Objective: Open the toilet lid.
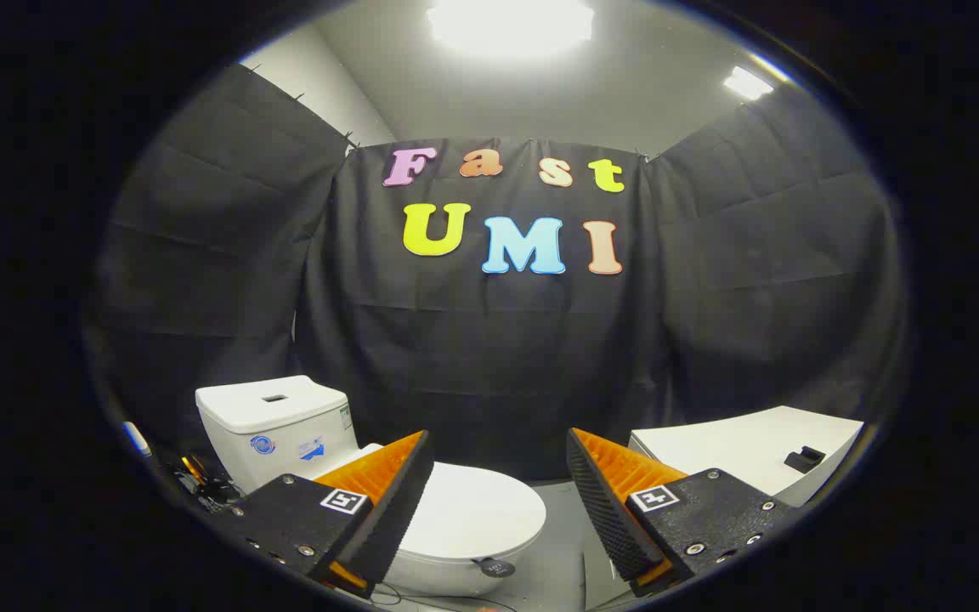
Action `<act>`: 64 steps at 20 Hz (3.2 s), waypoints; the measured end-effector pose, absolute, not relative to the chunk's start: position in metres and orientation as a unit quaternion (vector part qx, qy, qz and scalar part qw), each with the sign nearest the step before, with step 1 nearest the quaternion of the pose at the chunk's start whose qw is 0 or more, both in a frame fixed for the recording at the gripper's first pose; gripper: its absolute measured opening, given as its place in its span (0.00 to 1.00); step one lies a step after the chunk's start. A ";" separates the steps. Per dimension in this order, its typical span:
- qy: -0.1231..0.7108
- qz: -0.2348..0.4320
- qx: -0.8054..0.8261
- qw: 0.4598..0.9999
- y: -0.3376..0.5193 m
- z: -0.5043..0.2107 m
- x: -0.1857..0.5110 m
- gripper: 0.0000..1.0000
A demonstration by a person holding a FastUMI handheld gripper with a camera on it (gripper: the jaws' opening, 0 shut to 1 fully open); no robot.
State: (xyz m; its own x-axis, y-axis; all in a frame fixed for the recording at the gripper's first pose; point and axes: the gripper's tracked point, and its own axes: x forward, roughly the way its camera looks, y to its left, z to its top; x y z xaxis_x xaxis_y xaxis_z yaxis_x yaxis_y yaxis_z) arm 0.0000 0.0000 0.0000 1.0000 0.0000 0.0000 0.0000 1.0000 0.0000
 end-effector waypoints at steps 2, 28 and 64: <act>0.000 0.000 0.000 1.000 -0.001 -0.001 -0.002 0.96; 0.010 0.013 0.048 0.999 0.009 -0.016 0.012 0.96; 0.155 -0.117 0.437 0.878 -0.011 -0.259 0.034 0.96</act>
State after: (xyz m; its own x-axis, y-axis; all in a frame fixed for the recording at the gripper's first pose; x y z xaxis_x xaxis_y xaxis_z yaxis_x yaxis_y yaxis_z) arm 0.0338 -0.0107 -0.2586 0.9244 -0.0700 -0.3749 0.3411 0.5913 0.7308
